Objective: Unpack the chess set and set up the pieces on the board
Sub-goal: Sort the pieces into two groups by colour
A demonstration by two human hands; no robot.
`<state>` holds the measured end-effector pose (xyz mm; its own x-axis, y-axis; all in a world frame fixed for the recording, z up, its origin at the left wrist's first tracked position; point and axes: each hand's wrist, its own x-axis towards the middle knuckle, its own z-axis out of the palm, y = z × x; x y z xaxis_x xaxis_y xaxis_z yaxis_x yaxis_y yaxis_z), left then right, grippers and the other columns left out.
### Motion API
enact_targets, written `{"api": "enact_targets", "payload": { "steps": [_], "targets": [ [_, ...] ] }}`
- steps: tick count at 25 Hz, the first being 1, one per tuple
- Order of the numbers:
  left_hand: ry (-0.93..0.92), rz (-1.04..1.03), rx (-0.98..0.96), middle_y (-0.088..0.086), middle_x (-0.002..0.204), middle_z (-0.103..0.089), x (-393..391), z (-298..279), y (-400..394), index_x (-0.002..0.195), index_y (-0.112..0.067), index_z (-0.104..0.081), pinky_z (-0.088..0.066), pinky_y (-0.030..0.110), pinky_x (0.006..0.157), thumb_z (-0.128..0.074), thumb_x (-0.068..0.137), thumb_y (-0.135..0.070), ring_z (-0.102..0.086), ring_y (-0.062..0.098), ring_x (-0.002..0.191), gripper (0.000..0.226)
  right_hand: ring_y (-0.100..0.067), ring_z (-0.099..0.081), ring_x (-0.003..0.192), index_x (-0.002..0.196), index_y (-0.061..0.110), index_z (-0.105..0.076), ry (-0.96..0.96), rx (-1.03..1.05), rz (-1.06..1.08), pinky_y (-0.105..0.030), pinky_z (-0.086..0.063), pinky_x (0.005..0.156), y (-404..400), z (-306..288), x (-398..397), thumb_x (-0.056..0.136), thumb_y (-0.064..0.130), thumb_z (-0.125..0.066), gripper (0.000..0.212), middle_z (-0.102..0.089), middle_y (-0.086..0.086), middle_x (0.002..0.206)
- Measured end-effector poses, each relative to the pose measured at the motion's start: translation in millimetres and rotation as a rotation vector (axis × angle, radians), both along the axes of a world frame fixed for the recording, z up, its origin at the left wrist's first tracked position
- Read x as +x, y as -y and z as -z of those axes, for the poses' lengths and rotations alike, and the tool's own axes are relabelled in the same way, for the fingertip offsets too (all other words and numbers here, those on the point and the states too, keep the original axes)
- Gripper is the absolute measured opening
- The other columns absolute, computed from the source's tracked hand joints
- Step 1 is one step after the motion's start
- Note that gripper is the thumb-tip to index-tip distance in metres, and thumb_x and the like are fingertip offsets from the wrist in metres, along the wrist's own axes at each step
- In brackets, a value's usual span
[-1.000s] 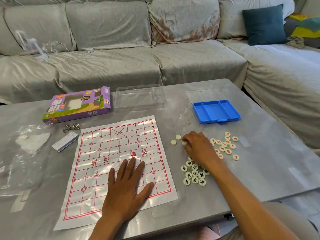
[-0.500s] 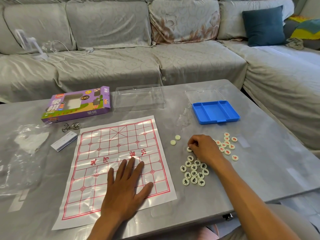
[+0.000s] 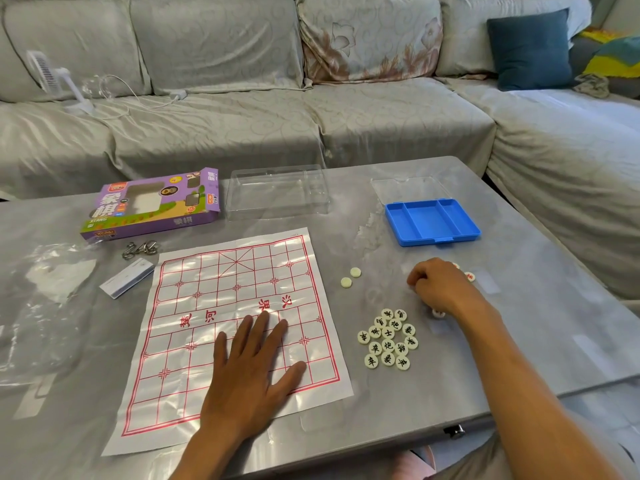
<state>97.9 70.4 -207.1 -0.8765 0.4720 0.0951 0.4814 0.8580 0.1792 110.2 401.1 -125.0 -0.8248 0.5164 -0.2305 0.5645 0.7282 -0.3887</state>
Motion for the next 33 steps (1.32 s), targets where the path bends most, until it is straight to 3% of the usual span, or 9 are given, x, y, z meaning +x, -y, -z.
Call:
{"api": "enact_targets", "payload": {
  "steps": [3, 6, 8, 11, 19, 23, 25, 29, 33],
  "targets": [
    [0.003, 0.003, -0.002, -0.009, 0.158, -0.005, 0, 1, 0, 0.147, -0.044, -0.021, -0.002, 0.056, 0.116, -0.012, 0.084, -0.081, -0.004, 0.021, 0.146, 0.074, -0.020, -0.048, 0.122, 0.133, 0.026, -0.049, -0.203, 0.078, -0.207, -0.039, -0.043, 0.101, 31, 15, -9, 0.095, 0.009, -0.043, 0.043, -0.049, 0.002, 0.141],
    [0.010, -0.001, -0.010, -0.009, 0.158, -0.003, 2, -3, -1, 0.148, -0.044, -0.021, 0.000, 0.055, 0.117, -0.009, 0.083, -0.081, -0.002, 0.020, 0.146, 0.075, -0.025, -0.033, 0.134, 0.148, 0.027, -0.027, -0.053, 0.288, -0.516, -0.043, -0.033, 0.106, 61, 28, -20, 0.091, 0.003, -0.045, 0.065, -0.023, 0.005, 0.156],
    [0.019, -0.008, -0.012, -0.011, 0.158, 0.001, 3, -5, -1, 0.148, -0.045, -0.018, 0.005, 0.053, 0.116, -0.005, 0.082, -0.082, 0.002, 0.019, 0.146, 0.077, -0.024, -0.039, 0.126, 0.139, 0.027, -0.041, -0.074, 0.347, -0.507, -0.039, -0.037, 0.098, 56, 31, -27, 0.093, 0.008, -0.047, 0.050, -0.036, 0.004, 0.148],
    [0.022, -0.012, -0.017, -0.013, 0.157, 0.012, 2, -9, -1, 0.148, -0.047, -0.008, 0.013, 0.050, 0.115, 0.004, 0.077, -0.085, 0.011, 0.016, 0.145, 0.081, -0.020, -0.055, 0.106, 0.109, 0.022, -0.063, -0.149, 0.162, -0.353, -0.031, -0.046, 0.084, 46, 31, -31, 0.094, 0.016, -0.051, 0.020, -0.059, 0.001, 0.116],
    [0.043, -0.012, -0.033, -0.013, 0.157, 0.009, 2, -6, -1, 0.148, -0.047, -0.010, 0.009, 0.051, 0.116, -0.002, 0.080, -0.083, 0.008, 0.017, 0.145, 0.078, -0.016, -0.062, 0.096, 0.099, 0.015, -0.074, -0.292, 0.036, -0.190, -0.027, -0.049, 0.087, 34, 18, -18, 0.089, 0.010, -0.061, 0.017, -0.069, -0.003, 0.107],
    [0.039, -0.008, -0.038, -0.014, 0.155, 0.017, 3, -9, -1, 0.147, -0.049, -0.002, 0.016, 0.049, 0.115, 0.009, 0.074, -0.085, 0.017, 0.015, 0.144, 0.083, -0.010, -0.062, 0.083, 0.088, 0.023, -0.075, -0.053, 0.008, -0.264, -0.023, -0.052, 0.077, 29, 9, -16, 0.086, 0.008, -0.062, 0.020, -0.069, 0.003, 0.100],
    [0.034, -0.009, -0.023, -0.013, 0.156, 0.013, 3, -8, -1, 0.148, -0.048, -0.005, 0.014, 0.050, 0.115, 0.005, 0.076, -0.085, 0.014, 0.016, 0.144, 0.082, -0.011, -0.062, 0.087, 0.092, 0.026, -0.073, -0.021, 0.057, -0.276, -0.025, -0.052, 0.079, 30, 3, -16, 0.086, 0.012, -0.059, 0.021, -0.069, 0.005, 0.106],
    [0.038, -0.011, -0.034, -0.013, 0.157, 0.013, 3, -8, -1, 0.148, -0.048, -0.005, 0.015, 0.049, 0.115, 0.005, 0.077, -0.084, 0.014, 0.016, 0.145, 0.081, -0.018, -0.042, 0.126, 0.137, 0.030, -0.045, -0.197, 0.092, -0.519, -0.035, -0.039, 0.102, 60, 13, -17, 0.098, 0.020, -0.044, 0.041, -0.041, 0.008, 0.146],
    [0.036, -0.014, -0.038, -0.014, 0.156, 0.016, 4, -11, -1, 0.148, -0.048, -0.003, 0.017, 0.048, 0.114, 0.008, 0.075, -0.085, 0.016, 0.015, 0.144, 0.082, -0.019, -0.049, 0.112, 0.123, 0.023, -0.059, -0.150, 0.192, -0.587, -0.030, -0.043, 0.092, 65, 27, -25, 0.099, 0.019, -0.043, 0.029, -0.053, 0.002, 0.130]
  ]
}}
